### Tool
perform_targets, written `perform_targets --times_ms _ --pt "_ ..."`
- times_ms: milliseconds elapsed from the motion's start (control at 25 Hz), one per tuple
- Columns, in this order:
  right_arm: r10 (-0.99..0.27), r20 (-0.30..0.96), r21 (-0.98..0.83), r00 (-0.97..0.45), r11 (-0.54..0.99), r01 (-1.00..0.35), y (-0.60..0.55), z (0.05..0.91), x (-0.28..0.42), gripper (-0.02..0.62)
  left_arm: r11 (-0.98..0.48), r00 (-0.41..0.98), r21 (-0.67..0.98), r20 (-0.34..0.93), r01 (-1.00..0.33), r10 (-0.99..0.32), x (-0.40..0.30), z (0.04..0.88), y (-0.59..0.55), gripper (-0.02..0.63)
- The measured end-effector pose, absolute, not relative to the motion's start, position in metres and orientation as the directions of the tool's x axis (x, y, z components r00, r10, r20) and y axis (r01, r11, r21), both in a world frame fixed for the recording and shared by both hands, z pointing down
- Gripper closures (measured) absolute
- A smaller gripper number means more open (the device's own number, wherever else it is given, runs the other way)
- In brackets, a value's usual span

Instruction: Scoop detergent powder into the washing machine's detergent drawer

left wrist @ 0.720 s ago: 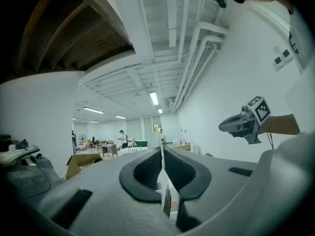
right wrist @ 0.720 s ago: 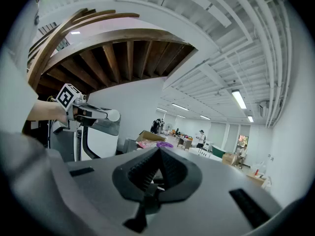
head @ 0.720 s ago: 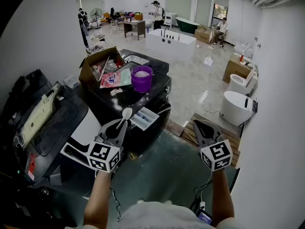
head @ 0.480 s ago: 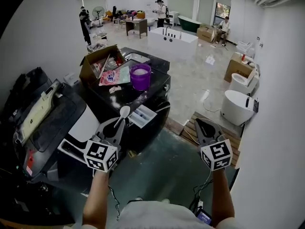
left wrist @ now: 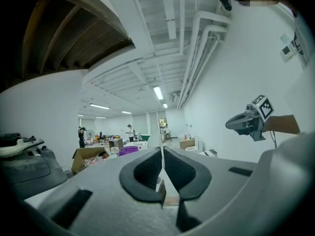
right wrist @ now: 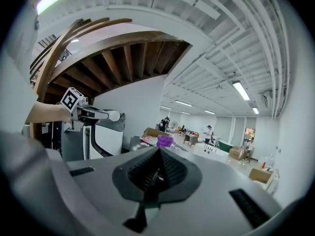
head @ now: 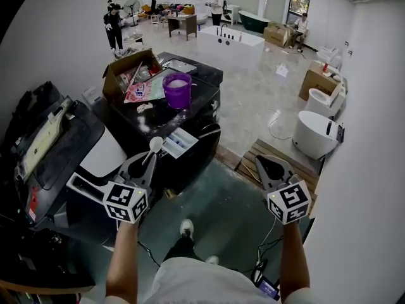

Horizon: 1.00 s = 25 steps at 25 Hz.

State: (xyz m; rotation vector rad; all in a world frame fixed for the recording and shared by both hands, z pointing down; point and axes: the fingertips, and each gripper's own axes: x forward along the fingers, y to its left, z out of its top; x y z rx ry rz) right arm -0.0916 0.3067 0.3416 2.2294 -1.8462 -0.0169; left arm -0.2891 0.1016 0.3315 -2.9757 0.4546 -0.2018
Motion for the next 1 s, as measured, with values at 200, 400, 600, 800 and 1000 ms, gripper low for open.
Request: perform_targets --times_ms 200,400,600,800,1000 --pt "-0.975 0.139 0.177 0.175 -0.150 -0.973 0.298 0.349 -0.082 0.598 -0.946 0.943 -0.136 0.118 -0.294 -0.310 -0.271 0.338 0.090 0.589" --pt "-0.977 0.121 0.171 0.176 -0.154 -0.973 0.272 0.346 -0.056 0.598 -0.946 0.941 -0.124 0.122 -0.300 -0.314 -0.247 0.344 0.065 0.589" --pt "-0.976 0.122 0.174 0.178 -0.155 -0.973 0.219 0.352 -0.017 0.599 -0.936 0.931 -0.116 0.121 -0.331 -0.344 -0.217 0.350 0.008 0.589" --pt "-0.980 0.125 0.176 0.153 -0.130 -0.976 0.147 0.346 0.023 0.600 -0.935 0.930 -0.108 0.115 -0.338 -0.350 -0.177 0.349 -0.056 0.589" --pt "-0.985 0.124 0.198 0.124 -0.098 -0.975 0.067 0.330 0.047 0.600 -0.929 0.924 -0.090 0.108 -0.359 -0.367 -0.150 0.343 -0.129 0.589"
